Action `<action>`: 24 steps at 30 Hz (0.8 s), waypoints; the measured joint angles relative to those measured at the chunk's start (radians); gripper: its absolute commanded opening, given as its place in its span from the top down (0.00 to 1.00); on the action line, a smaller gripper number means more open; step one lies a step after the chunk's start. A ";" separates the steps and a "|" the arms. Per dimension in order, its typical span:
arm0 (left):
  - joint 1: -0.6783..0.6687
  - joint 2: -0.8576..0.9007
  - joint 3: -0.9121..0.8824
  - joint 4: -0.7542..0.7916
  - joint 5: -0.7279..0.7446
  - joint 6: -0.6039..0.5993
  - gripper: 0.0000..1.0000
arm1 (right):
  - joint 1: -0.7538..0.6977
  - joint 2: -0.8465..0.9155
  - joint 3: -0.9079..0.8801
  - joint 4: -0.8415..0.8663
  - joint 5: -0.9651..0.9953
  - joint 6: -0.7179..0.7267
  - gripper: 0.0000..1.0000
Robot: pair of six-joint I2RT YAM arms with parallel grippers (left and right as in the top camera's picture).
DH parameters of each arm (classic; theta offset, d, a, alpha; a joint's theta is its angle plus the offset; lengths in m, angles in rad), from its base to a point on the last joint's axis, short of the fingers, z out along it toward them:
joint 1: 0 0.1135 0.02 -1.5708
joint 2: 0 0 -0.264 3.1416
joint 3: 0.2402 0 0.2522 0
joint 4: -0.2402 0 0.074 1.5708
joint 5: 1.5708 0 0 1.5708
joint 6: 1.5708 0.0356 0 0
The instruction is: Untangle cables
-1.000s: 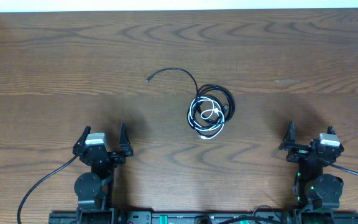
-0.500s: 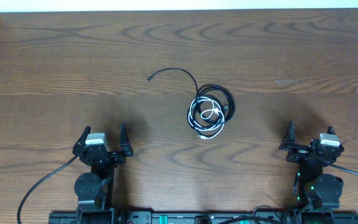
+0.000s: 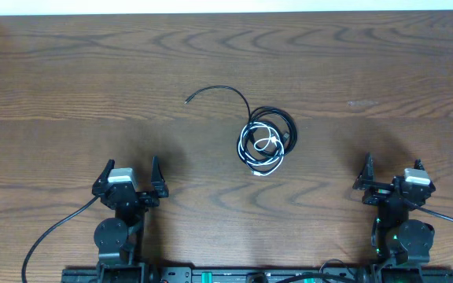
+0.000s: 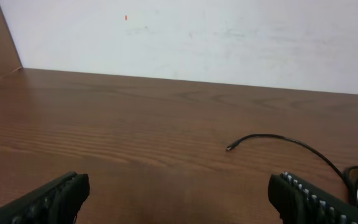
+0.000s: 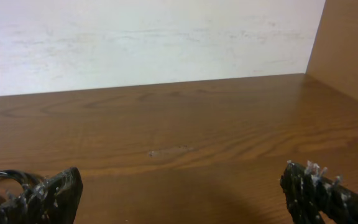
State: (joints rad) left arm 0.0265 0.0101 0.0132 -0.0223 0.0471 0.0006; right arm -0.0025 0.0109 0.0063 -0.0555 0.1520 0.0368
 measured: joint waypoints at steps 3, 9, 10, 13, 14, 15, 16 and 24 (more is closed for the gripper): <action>0.000 0.000 0.000 0.000 0.000 0.000 0.03 | 0.000 0.000 0.000 0.000 0.000 0.000 0.01; 0.000 0.000 0.000 0.000 0.000 0.000 0.03 | 0.000 0.000 0.000 0.000 -0.002 0.000 0.01; 0.000 0.000 0.000 0.000 0.000 0.000 0.03 | 0.000 0.000 0.000 0.000 -0.002 0.000 0.01; 0.000 0.000 0.000 0.003 0.000 -0.005 0.03 | 0.000 0.000 0.000 0.001 -0.003 0.003 0.01; 0.000 0.000 0.000 0.003 0.000 -0.010 0.03 | 0.000 0.000 0.000 0.001 -0.003 0.006 0.01; 0.000 0.000 0.000 0.003 0.000 -0.019 0.03 | 0.000 0.000 0.000 0.001 -0.003 0.012 0.01; 0.000 0.000 0.000 0.003 0.000 -0.027 0.03 | 0.000 0.000 0.000 0.000 -0.003 0.022 0.01; 0.000 0.004 0.032 -0.056 0.000 -0.075 0.03 | 0.000 0.023 0.046 -0.090 -0.014 0.060 0.01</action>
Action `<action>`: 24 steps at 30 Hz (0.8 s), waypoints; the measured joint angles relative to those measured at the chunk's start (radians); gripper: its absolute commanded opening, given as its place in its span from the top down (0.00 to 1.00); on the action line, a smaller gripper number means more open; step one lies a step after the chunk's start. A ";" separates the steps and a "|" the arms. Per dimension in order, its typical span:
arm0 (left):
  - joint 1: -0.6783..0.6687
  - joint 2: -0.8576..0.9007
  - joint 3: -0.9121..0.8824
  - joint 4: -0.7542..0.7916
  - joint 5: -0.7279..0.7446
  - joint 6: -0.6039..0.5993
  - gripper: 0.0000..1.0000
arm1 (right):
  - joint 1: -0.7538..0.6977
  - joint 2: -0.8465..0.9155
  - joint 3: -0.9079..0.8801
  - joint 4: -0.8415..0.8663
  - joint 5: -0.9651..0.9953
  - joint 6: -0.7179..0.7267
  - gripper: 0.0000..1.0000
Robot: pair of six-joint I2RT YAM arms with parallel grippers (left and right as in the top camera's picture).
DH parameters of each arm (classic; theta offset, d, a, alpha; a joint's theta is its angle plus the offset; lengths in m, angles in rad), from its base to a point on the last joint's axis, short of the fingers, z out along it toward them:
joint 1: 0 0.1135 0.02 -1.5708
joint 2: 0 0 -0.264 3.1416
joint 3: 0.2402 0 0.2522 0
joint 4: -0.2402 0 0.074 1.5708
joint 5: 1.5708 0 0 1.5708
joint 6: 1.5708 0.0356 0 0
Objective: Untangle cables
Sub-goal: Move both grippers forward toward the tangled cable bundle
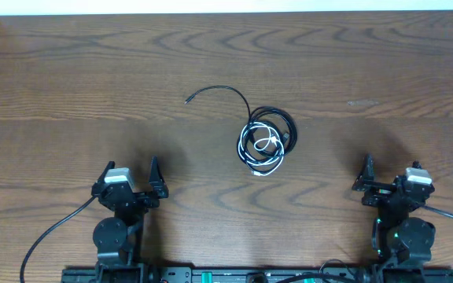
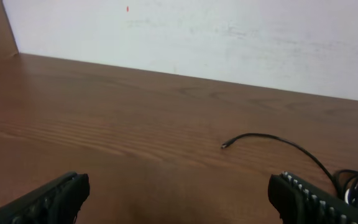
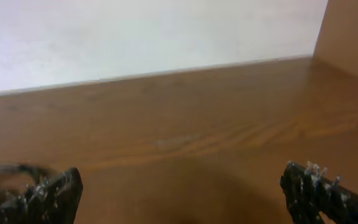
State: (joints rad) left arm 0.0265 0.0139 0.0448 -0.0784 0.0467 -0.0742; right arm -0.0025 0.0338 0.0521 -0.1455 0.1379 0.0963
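Observation:
A black cable (image 1: pixel 267 135) lies coiled on the wooden table's middle, with a white cable (image 1: pixel 266 145) wound inside the coil. The black cable's free end (image 1: pixel 189 100) trails off to the upper left and also shows in the left wrist view (image 2: pixel 227 145). My left gripper (image 1: pixel 128 178) stands open near the front left, well short of the coil. Open too, my right gripper (image 1: pixel 388 177) sits at the front right. Neither has anything between its fingers. The coil's edge peeks in at the left of the right wrist view.
A white wall (image 2: pixel 229 37) bounds the table (image 1: pixel 69 63) at the back. Wooden side panels rise at the left and the right (image 3: pixel 353 31).
Both wrist views have shifted slightly: the left one shows more of the coil at the right, the right one shows the table's back edge higher. The cables lie as before.

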 measured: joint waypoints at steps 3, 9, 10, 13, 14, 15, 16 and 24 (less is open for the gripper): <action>0.000 0.037 0.036 -0.057 0.000 -0.035 0.03 | 0.000 0.058 0.060 -0.060 -0.010 0.003 0.01; 0.000 0.216 0.183 -0.111 0.022 -0.083 0.03 | 0.000 0.230 0.196 -0.118 -0.057 0.003 0.01; 0.000 0.255 0.221 -0.141 0.034 -0.086 0.03 | 0.000 0.269 0.221 -0.131 -0.069 0.003 0.01; 0.000 0.425 0.371 -0.235 0.065 -0.091 0.03 | 0.001 0.386 0.301 -0.196 -0.095 0.003 0.01; 0.000 0.474 0.420 -0.275 0.073 -0.092 0.03 | 0.001 0.433 0.336 -0.231 -0.100 0.003 0.01; 0.000 0.509 0.459 -0.315 0.079 -0.094 0.03 | 0.001 0.469 0.367 -0.268 -0.105 0.003 0.01; 0.000 0.557 0.517 -0.376 0.083 -0.095 0.03 | 0.001 0.513 0.406 -0.305 -0.108 0.004 0.01; 0.000 0.778 0.798 -0.687 0.091 -0.106 0.03 | 0.001 0.789 0.668 -0.532 -0.126 -0.009 0.01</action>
State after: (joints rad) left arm 0.0265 0.7918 0.8425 -0.7654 0.1375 -0.1802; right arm -0.0017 0.8223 0.7197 -0.6777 0.0116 0.0872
